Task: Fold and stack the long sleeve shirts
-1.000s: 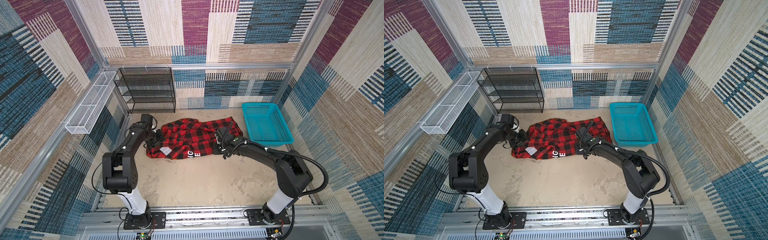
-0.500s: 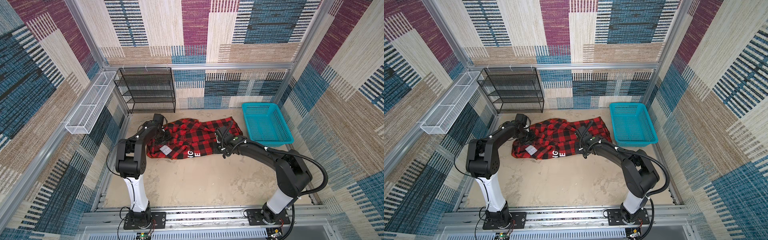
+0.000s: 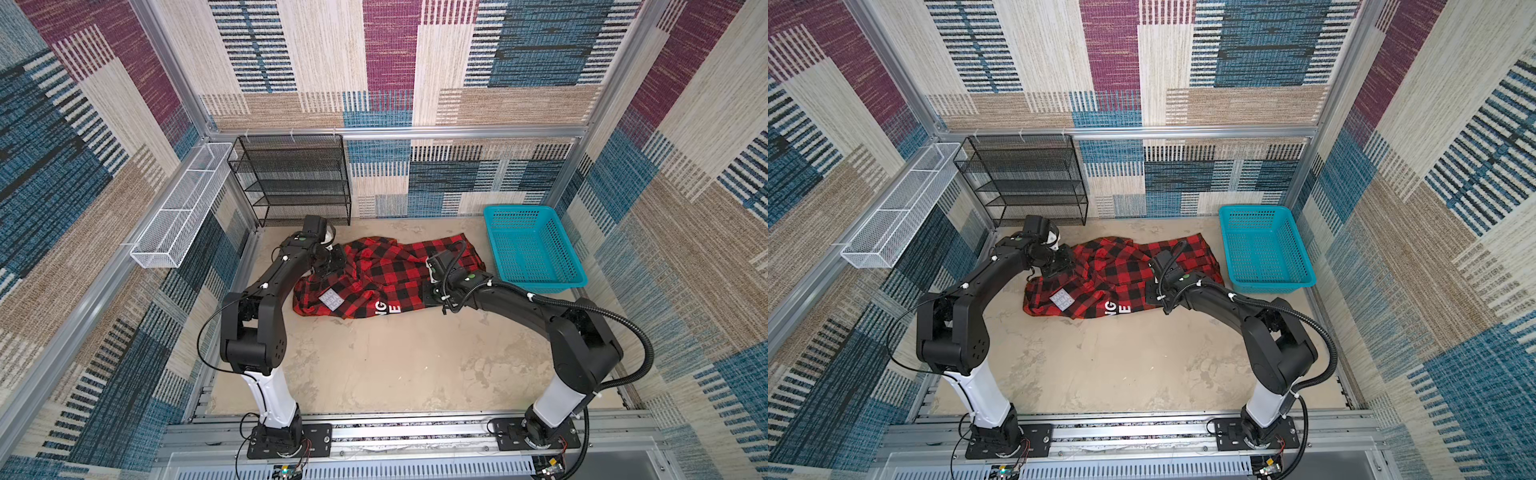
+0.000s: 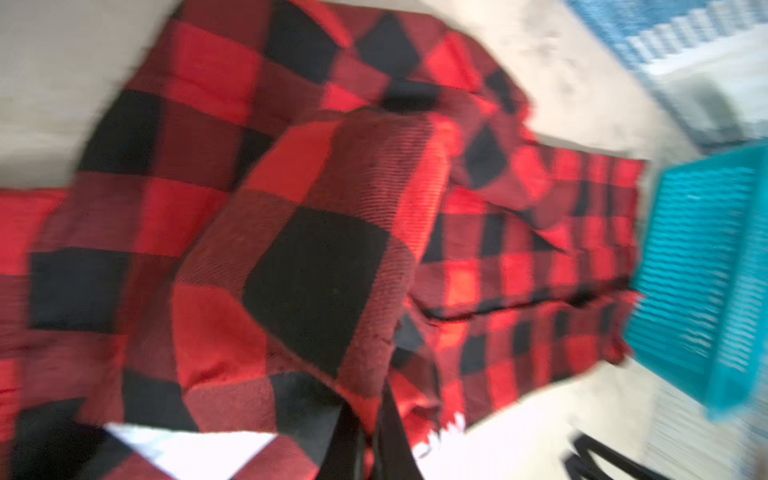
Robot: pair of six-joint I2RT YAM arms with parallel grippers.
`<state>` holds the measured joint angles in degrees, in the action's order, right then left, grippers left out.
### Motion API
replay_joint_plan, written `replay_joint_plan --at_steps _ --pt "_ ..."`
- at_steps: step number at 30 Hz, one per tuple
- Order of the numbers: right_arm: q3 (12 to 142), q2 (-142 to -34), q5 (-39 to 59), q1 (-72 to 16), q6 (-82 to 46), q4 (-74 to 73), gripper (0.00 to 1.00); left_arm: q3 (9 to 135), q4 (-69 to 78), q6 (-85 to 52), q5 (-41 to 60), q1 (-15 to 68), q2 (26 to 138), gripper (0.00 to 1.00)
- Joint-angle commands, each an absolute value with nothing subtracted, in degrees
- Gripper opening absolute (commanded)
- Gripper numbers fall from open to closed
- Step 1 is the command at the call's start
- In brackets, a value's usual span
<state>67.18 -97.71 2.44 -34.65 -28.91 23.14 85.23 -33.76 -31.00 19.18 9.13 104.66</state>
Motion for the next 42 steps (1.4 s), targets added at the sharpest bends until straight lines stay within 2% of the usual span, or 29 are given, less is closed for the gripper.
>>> replay_joint_plan --at_steps 1,6,12,21,26,32,42 --pt "67.9 -98.1 6.2 -34.5 -31.7 16.3 0.40 85.0 -29.3 -35.8 29.4 10.9 103.1 0.00" --pt "64.7 -94.6 8.9 -32.6 -35.4 11.3 0.44 84.6 -22.2 -42.3 35.1 15.1 101.9 0.00" --pt "53.8 -84.9 19.1 -26.8 -40.1 1.3 0.50 83.5 -11.0 -50.8 38.2 18.8 101.2 0.00" --pt "43.7 -75.1 22.9 -24.2 -49.1 -9.2 0.65 84.7 -4.4 -55.2 40.3 22.3 101.7 0.00" --pt "37.5 -72.8 23.7 -23.4 -59.0 -22.1 0.67 84.1 -1.4 -56.9 41.1 23.3 101.3 0.00" --pt "31.8 -74.4 23.5 -22.6 -70.3 -38.1 0.69 83.3 1.6 -58.3 42.3 24.3 100.4 0.00" --pt "32.4 -84.7 25.2 -22.6 -80.9 -57.7 0.78 81.7 4.2 -59.2 41.9 26.4 99.1 0.00"
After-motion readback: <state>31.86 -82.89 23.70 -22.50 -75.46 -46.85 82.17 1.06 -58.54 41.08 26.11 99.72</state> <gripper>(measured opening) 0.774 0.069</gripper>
